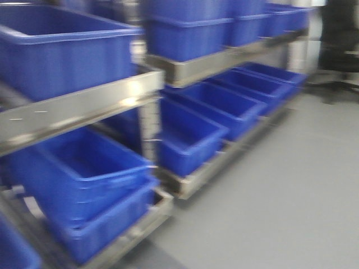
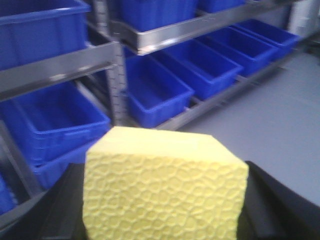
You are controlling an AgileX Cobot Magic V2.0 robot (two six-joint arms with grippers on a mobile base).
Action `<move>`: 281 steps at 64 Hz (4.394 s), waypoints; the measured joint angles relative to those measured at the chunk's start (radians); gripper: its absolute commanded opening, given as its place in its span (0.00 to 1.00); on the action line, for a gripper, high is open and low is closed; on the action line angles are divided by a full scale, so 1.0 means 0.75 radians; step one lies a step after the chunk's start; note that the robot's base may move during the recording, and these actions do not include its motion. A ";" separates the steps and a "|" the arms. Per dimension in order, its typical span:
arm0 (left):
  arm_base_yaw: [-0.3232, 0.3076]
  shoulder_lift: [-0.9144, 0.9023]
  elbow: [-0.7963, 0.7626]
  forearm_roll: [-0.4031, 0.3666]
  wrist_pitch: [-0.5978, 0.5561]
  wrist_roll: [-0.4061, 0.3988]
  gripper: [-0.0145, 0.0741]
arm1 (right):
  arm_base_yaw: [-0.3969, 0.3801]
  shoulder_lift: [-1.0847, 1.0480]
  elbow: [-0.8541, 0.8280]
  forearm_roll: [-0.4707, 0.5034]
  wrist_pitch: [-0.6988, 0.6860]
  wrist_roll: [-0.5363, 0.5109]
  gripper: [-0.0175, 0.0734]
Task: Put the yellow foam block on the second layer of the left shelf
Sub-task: 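Turn and align the base facing the second shelf layer's blue bin, then reach the right gripper into the blue bin and release the cube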
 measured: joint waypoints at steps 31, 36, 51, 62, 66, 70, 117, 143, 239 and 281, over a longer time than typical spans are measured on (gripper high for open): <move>0.000 0.000 0.000 0.000 0.000 0.000 0.32 | 0.000 0.000 0.000 0.000 0.000 0.000 0.48; 0.000 0.000 0.000 0.000 0.000 0.000 0.32 | 0.000 0.000 0.000 0.000 0.000 0.000 0.48; 0.000 0.000 0.000 0.000 0.000 0.000 0.32 | 0.000 0.000 0.000 0.000 0.000 0.000 0.45; 0.000 0.000 0.000 0.000 0.000 0.000 0.32 | 0.000 0.000 0.000 0.000 0.000 0.000 0.45; 0.000 0.000 0.000 0.000 0.000 0.000 0.32 | 0.000 0.000 0.000 0.000 0.000 0.000 0.45; 0.000 0.000 0.000 0.000 0.000 0.000 0.32 | 0.000 0.000 0.000 0.000 0.000 0.000 0.45; 0.000 0.000 0.000 0.000 0.000 0.000 0.32 | 0.000 0.000 0.000 0.000 0.000 0.000 0.45; 0.000 0.000 0.000 0.000 0.000 0.000 0.32 | 0.000 0.000 0.000 0.000 0.000 0.000 0.45; 0.000 0.000 0.000 0.000 0.000 0.000 0.32 | 0.209 2.352 -1.208 -0.049 -0.207 0.000 0.70; 0.000 0.000 0.000 0.000 0.000 0.000 0.32 | 0.198 2.011 -0.973 -0.055 -0.383 0.000 0.71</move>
